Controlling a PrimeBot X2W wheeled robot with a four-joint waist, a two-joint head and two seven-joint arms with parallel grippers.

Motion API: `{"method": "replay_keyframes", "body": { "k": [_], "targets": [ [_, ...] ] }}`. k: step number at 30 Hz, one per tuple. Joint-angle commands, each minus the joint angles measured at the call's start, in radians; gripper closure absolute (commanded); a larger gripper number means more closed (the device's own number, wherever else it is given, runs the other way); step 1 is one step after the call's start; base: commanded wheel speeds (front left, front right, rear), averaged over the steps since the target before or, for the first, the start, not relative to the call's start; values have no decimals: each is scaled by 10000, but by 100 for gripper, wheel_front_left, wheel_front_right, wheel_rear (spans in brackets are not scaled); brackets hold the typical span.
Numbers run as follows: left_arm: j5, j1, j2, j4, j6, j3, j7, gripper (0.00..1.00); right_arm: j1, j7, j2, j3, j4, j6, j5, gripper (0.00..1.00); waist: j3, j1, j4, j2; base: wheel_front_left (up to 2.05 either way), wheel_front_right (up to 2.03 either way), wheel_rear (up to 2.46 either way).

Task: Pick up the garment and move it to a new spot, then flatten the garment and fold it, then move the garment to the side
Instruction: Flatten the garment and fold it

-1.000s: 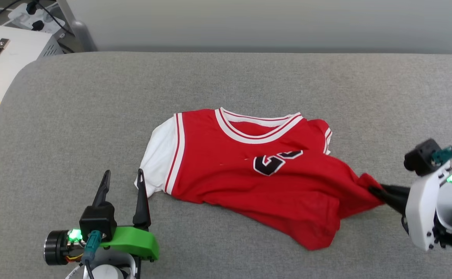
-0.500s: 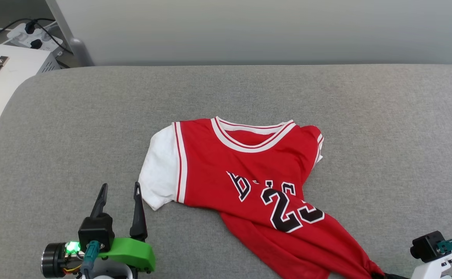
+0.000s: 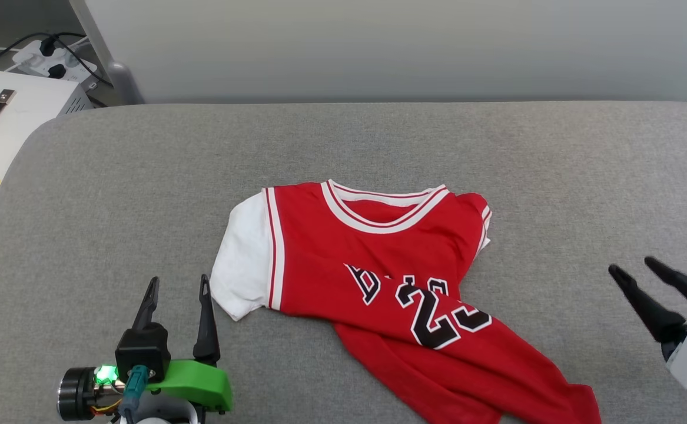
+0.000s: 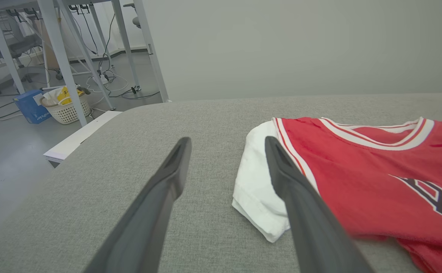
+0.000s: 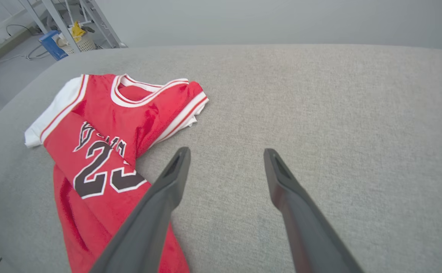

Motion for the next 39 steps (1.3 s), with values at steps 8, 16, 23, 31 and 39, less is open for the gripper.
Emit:
{"method": "replay_keyframes", "body": {
  "k": [8, 16, 23, 31, 39],
  "targets": [
    [192, -167, -88, -200, -116, -45, -59, 0, -1688, 1279, 546, -1203, -1184, -9, -1343, 0, 567, 0, 366, 0, 0, 0, 0],
    [229, -739, -178, -284, -154, -250, -59, 0, -4385, 3539, 642, 180, -564, -9, -1811, 0, 1361, 0, 787, 0, 0, 0, 0],
    [221, -1117, -255, -315, -141, -424, -59, 0, -6403, 5913, 658, 2514, 909, -9, -1492, 0, 1887, 0, 1069, 0, 0, 0, 0],
    [190, -1582, -327, -360, -117, -670, -59, 0, -8288, 6832, 1170, 4619, 2812, -9, -1699, 0, 2586, 0, 1389, 0, 0, 0, 0],
    [56, -2029, -385, -331, -43, -1036, -59, 0, -8825, 6274, 1315, 6341, 4529, -9, -1575, 0, 3161, 0, 1800, 0, 0, 0, 0]
  ]
}}
